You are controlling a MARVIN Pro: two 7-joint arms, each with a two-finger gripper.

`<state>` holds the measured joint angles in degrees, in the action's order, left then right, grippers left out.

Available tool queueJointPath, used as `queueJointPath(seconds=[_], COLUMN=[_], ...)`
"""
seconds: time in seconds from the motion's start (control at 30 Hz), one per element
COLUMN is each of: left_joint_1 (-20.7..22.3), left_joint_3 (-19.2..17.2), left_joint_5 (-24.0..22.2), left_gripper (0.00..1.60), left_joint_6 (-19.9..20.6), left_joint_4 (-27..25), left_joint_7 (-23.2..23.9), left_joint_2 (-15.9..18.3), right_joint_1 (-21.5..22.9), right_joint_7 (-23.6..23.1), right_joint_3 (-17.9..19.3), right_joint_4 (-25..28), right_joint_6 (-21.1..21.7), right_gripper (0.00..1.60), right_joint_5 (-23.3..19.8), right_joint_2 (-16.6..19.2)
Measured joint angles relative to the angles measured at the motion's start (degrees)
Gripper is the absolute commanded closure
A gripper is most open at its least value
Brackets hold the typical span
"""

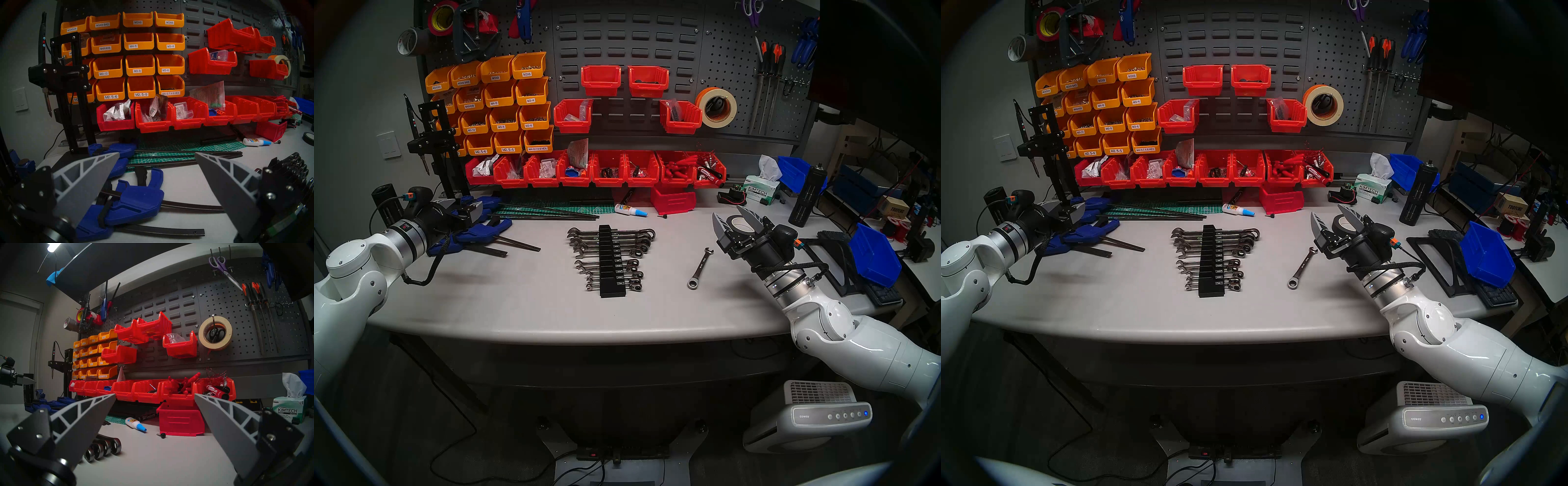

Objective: Put the wrenches on the table into the correct slot in the case

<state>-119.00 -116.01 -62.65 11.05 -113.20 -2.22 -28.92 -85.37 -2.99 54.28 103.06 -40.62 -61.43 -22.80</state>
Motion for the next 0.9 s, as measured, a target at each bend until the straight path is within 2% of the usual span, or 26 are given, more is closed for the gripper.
queueJointPath(seconds=[0.67, 0.8, 0.9], left_joint_1=[-0.01, -0.01, -0.01], left_joint_3=[0.01, 0.01, 0.01], left_joint_5=[0.00, 0.01, 0.01], left_gripper=[0.00, 0.00, 0.00], left_joint_6=[0.05, 0.06, 0.07], left_joint_4=[0.01, 0.02, 0.02], left_joint_7=[0.00, 0.00, -0.01], left_joint_2=[-0.02, -0.02, -0.02], right_joint_1=[0.04, 0.18, 0.45], right_joint_7=[0.07, 0.01, -0.62], right_joint_3=[-0.12, -0.25, -0.36], right_joint_4=[-0.02, 0.13, 0.54], right_joint_6=[0.15, 1.28, 3.86], right_gripper=[0.00, 0.00, 0.00], right_joint_5=[0.14, 0.55, 0.98], right_joint_2=[0.06, 0.39, 1.23])
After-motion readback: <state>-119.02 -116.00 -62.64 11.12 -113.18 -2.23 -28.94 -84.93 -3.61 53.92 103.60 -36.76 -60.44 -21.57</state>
